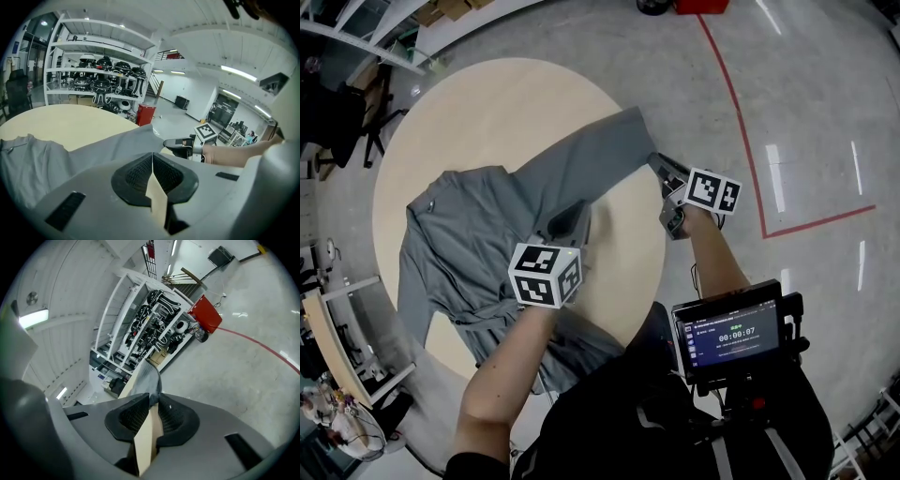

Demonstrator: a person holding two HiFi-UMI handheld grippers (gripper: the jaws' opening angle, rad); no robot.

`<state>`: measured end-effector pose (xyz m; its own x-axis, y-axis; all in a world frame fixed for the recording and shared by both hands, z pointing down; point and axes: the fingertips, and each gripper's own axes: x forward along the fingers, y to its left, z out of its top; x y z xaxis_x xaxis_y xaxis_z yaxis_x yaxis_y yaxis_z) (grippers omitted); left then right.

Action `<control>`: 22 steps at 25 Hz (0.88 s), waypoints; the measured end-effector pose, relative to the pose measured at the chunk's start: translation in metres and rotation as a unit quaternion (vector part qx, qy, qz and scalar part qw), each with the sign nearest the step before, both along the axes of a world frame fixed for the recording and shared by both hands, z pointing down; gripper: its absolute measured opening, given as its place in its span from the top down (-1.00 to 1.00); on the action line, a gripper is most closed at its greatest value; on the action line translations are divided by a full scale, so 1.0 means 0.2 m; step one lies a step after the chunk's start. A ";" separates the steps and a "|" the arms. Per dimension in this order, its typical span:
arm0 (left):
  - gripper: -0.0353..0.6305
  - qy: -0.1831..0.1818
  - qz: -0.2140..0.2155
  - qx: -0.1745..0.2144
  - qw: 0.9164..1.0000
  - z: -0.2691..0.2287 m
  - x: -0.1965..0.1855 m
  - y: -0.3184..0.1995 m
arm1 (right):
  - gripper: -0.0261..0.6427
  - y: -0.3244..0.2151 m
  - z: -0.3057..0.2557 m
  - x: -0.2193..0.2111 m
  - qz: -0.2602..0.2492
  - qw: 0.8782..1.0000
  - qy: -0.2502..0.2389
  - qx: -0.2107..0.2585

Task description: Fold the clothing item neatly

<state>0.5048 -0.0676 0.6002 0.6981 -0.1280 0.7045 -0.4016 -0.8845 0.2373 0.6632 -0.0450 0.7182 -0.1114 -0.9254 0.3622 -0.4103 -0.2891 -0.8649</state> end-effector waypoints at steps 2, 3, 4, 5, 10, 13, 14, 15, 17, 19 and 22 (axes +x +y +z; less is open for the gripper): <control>0.90 0.004 -0.002 0.001 1.000 -0.02 -0.02 0.00 | 0.77 0.00 -0.02 0.00 0.000 1.000 0.007 -0.001; 0.90 0.006 -0.004 0.001 1.000 -0.03 -0.03 0.01 | 0.81 0.00 -0.02 0.00 0.000 1.000 0.011 -0.003; 0.90 0.008 -0.006 0.002 1.000 -0.04 -0.05 0.01 | 0.81 0.01 -0.03 0.01 0.001 1.000 0.015 -0.004; 0.90 0.011 -0.010 0.004 1.000 -0.05 -0.06 0.00 | 0.82 0.01 -0.04 0.01 0.001 1.000 0.020 -0.004; 0.90 0.024 -0.044 0.017 0.999 -0.12 -0.13 -0.05 | 0.82 0.01 -0.11 0.02 0.005 0.999 0.041 -0.002; 0.90 0.031 -0.055 0.027 0.998 -0.19 -0.18 -0.07 | 0.82 0.01 -0.20 0.04 0.010 0.998 0.061 -0.002; 0.90 0.034 -0.062 0.032 0.997 -0.22 -0.20 -0.08 | 0.82 0.01 -0.27 0.05 0.012 0.997 0.073 0.001; 0.90 0.039 -0.071 0.037 0.996 -0.27 -0.23 -0.09 | 0.82 0.01 -0.35 0.06 0.014 0.996 0.091 0.006; 0.90 0.057 -0.105 0.050 0.992 -0.38 -0.37 -0.15 | 0.82 0.01 -0.57 0.06 0.014 0.989 0.149 0.015; 0.90 0.083 -0.148 0.068 0.983 -0.51 -0.59 -0.23 | 0.82 -0.03 -0.77 -0.03 0.002 0.976 0.216 0.019; 0.90 0.109 -0.190 0.096 0.971 -0.64 -0.87 -0.35 | 0.82 -0.13 -0.94 -0.19 -0.019 0.959 0.281 0.020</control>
<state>0.3306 -0.1386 0.4714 0.7053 -0.5196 0.4823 -0.6657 -0.7194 0.1984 0.6258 -0.0710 0.5297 0.0575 -0.9387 0.3400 -0.8251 -0.2363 -0.5131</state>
